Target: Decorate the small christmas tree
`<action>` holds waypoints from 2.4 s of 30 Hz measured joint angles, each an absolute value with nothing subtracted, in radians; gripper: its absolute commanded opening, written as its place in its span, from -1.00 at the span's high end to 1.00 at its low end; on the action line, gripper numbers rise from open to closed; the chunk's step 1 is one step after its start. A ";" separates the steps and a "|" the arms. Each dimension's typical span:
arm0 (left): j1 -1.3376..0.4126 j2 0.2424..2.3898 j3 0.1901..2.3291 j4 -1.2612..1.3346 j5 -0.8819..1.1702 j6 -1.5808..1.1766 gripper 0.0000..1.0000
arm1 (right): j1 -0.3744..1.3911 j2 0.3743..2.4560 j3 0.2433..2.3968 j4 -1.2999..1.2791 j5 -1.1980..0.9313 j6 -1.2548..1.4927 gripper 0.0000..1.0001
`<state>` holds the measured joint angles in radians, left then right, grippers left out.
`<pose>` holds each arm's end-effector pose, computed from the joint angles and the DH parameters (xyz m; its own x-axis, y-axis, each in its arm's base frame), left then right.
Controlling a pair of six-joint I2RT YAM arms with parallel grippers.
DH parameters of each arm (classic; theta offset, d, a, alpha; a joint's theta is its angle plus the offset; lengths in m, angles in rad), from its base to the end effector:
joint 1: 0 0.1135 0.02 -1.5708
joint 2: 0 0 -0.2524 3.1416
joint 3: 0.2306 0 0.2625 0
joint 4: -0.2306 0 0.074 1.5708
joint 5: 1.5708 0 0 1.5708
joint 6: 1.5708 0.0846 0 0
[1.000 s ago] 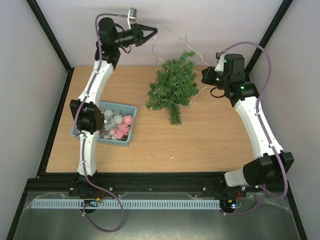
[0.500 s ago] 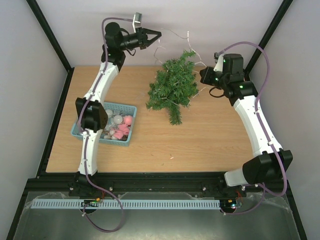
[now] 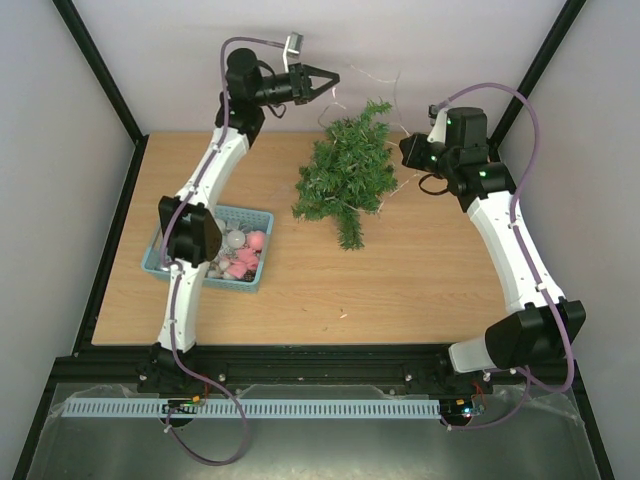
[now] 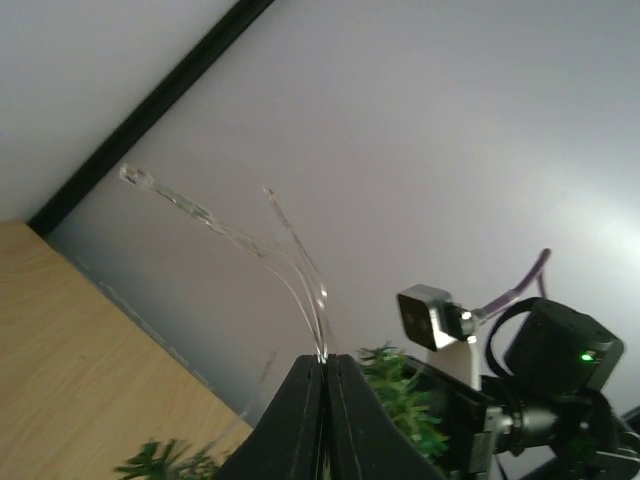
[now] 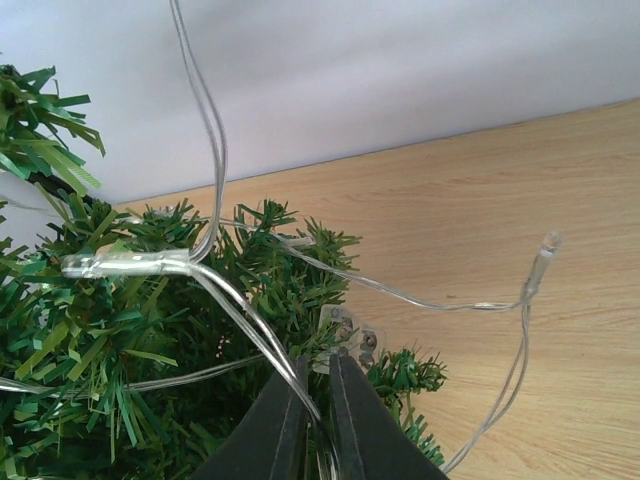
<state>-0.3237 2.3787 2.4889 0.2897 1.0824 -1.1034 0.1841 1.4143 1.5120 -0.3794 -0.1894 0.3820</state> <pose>0.5020 -0.2472 0.4199 -0.6554 -0.2219 -0.7219 0.7442 -0.0267 -0.6674 0.3707 0.0852 0.4038 -0.3869 0.3004 -0.8718 -0.2299 0.8842 0.4067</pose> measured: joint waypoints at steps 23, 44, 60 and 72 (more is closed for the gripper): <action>-0.135 1.981 2.087 -0.360 0.908 -0.581 0.95 | 0.184 1.351 1.459 -0.421 -0.171 0.362 0.13; -0.297 1.298 1.335 -0.379 0.802 -0.594 0.94 | 0.420 1.058 1.295 -0.498 -0.470 0.334 -0.15; -0.351 1.122 1.050 0.088 0.834 -1.087 0.93 | 0.899 0.880 0.736 -0.054 -0.195 0.381 -0.21; -0.378 1.111 0.963 0.305 0.791 -1.308 0.94 | 0.952 1.032 0.692 0.269 -0.039 0.323 -0.31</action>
